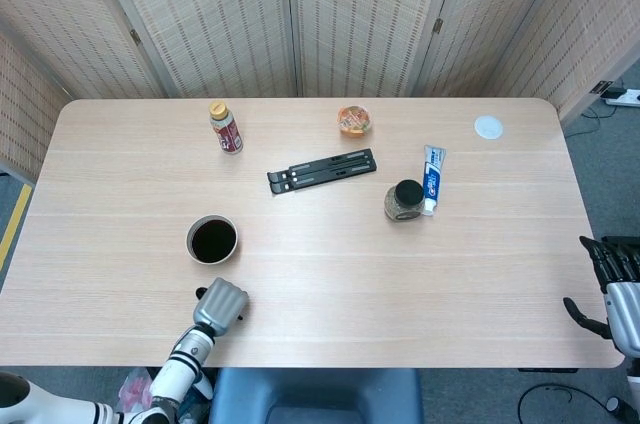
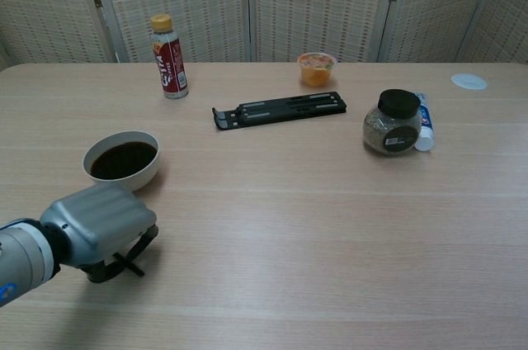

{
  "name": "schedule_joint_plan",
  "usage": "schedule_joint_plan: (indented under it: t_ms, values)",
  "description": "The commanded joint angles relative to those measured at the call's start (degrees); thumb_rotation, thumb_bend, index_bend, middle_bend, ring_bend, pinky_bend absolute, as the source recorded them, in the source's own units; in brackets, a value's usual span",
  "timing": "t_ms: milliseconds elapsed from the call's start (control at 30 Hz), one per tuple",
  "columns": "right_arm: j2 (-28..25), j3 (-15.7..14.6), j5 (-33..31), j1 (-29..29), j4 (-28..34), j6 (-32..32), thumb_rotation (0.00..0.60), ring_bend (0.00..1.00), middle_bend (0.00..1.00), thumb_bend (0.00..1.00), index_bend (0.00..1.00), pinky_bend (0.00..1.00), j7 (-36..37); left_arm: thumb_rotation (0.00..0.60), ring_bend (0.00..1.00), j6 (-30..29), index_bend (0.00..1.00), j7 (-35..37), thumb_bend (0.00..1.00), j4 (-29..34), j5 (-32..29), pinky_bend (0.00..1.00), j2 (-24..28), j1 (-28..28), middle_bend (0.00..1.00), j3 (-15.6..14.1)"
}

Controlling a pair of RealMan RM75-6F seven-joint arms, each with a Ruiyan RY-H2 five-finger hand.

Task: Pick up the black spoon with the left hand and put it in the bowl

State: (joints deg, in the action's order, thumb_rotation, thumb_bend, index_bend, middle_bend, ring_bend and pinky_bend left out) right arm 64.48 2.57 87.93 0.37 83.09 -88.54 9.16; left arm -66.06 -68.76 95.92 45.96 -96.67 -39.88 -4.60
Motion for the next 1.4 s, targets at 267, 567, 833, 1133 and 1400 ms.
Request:
schedule_joint_plan:
  t_ms: [267,567,833,1133,1400]
  values:
    - [0.12,0.07,0.32,0.08,-0.07,-0.24,0.6,0.13,0.13,0.19,0.0,0.09,0.04,0.6,0.84,-1.19,0.66,2.88,0.56,2.77,2.94,1.0,2.39,0.08,0.94,-0.5]
    - [0.17,0.07,0.35,0.03,-0.08,-0.37,0.6,0.13,0.13,0.19,0.0,0.09,-0.06,0.6,0.84,1.13,0.67,16.06,0.56,9.69,5.76,1.0,10.0,0.89,0.94,2.91]
    - [0.45,0.02,0.4,0.06,-0.25,-0.31,0.6,0.13,0.13,0.19,0.0,0.09,-0.07,0.6,0.84,4.21,0.68,33.46,0.56,15.43,11.4,1.0,19.43,2.36,0.94,6.65]
    - [0.14,0.07,0.47,-0.05,0.02,-0.62,0.6,0.13,0.13,0.18,0.0,0.09,-0.11,0.6,0.85,4.83,0.69,50.28,0.58,15.54,16.59,1.0,23.8,3.96,0.94,11.68]
    - [0.06,0.13,0.46,-0.13,0.08,-0.82,0.6,0.13,0.13,0.18,0.0,0.09,-0.17,0.6,0.85,8.36,0.69,65.03,0.59,11.83,17.98,1.0,23.84,3.77,0.94,15.61]
